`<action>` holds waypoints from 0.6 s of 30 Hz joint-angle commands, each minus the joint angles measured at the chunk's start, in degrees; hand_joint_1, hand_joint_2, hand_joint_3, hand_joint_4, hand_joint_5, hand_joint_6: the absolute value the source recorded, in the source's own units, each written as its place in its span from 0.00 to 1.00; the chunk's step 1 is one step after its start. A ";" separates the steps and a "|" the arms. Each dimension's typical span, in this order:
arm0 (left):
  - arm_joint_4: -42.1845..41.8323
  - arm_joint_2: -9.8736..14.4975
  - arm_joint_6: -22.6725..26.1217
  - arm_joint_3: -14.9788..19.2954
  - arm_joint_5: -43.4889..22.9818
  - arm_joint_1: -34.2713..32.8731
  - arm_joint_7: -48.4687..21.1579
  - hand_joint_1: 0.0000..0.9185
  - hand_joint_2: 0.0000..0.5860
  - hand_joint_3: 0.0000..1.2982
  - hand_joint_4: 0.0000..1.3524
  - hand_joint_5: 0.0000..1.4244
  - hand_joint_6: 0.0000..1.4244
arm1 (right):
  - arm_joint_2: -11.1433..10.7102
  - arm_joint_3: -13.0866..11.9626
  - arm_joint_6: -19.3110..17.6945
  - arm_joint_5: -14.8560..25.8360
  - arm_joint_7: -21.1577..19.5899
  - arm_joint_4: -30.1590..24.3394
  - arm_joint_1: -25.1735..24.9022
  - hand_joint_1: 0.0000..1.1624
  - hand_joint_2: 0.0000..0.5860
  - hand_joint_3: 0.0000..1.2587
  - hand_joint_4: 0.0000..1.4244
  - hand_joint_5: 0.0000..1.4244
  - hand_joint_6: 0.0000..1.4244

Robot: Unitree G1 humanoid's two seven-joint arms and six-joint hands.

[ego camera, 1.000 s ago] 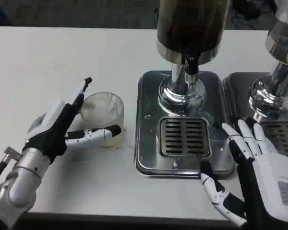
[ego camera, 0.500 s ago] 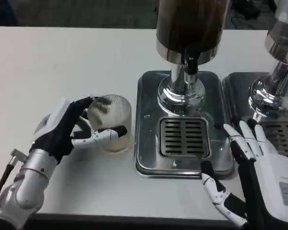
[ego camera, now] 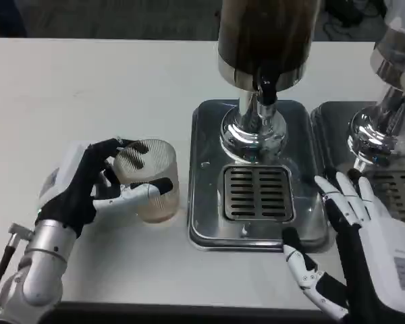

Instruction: Grasp the cup under the faucet to collect the drink, then remove the cup.

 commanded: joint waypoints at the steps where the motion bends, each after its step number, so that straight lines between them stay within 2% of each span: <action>1: -1.83 1.18 -2.26 -0.10 1.21 0.58 2.89 0.70 0.00 0.58 0.60 0.74 0.91 | -0.10 0.15 -0.43 0.69 0.15 -0.09 -0.07 0.34 0.75 0.15 0.05 0.00 0.05; 11: -6.52 4.71 -8.12 0.83 2.94 1.15 5.86 0.71 0.00 0.60 0.64 0.75 0.93 | 0.00 0.48 -0.50 1.11 -0.18 -0.21 0.04 0.34 0.75 0.15 0.05 0.00 0.05; 18: -9.12 5.63 -9.87 0.74 2.93 0.95 4.54 0.72 0.00 0.61 0.64 0.76 0.94 | 0.28 0.81 -0.57 1.53 -0.59 0.15 -0.27 0.34 0.75 0.15 0.05 0.00 0.05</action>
